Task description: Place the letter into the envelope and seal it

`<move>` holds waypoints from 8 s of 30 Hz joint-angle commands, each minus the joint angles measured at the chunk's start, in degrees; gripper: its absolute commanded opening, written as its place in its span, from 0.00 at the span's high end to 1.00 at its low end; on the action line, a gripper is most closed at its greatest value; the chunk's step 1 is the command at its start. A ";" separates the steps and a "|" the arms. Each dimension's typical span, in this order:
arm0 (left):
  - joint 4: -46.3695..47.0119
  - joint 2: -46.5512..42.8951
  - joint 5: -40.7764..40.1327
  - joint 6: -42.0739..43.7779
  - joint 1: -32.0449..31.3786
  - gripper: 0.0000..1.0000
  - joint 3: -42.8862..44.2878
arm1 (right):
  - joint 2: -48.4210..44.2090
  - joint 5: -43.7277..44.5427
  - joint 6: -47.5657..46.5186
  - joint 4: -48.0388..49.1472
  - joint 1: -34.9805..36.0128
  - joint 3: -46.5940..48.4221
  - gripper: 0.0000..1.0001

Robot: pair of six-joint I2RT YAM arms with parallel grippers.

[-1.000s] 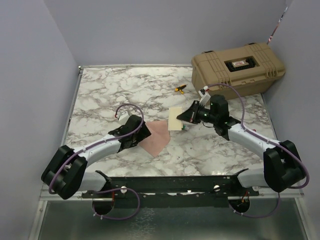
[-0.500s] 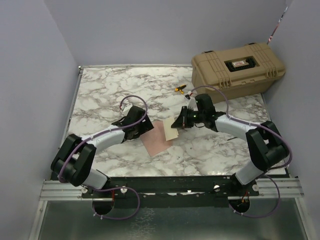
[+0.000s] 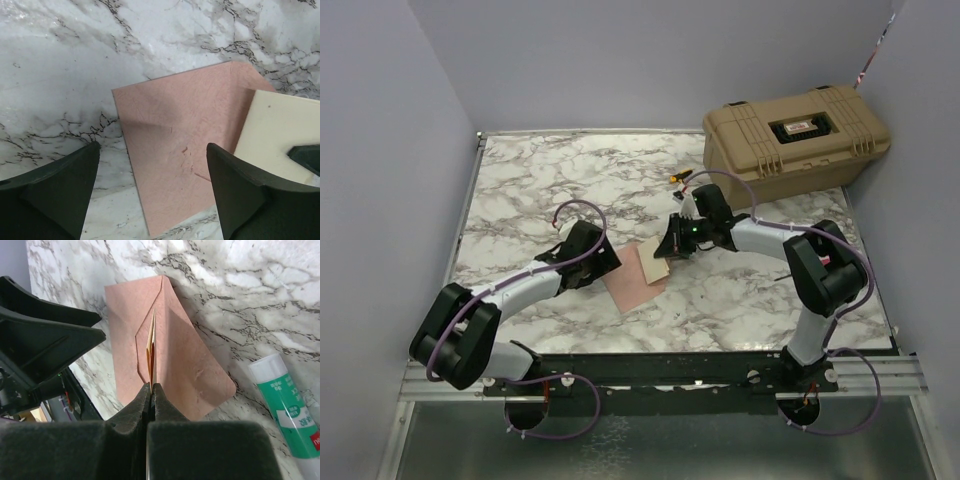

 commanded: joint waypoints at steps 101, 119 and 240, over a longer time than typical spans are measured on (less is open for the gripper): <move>2.99 -2.71 6.76 -5.20 0.51 0.20 -5.78 | 5.32 12.84 16.00 -6.01 13.06 5.77 0.69; 2.84 -1.99 7.81 -3.61 1.54 0.20 -5.04 | -0.62 21.52 9.52 -13.96 13.94 4.80 0.42; 4.30 -4.44 43.07 10.97 4.65 0.01 15.71 | -25.75 -0.05 -36.63 -24.27 4.33 3.05 0.99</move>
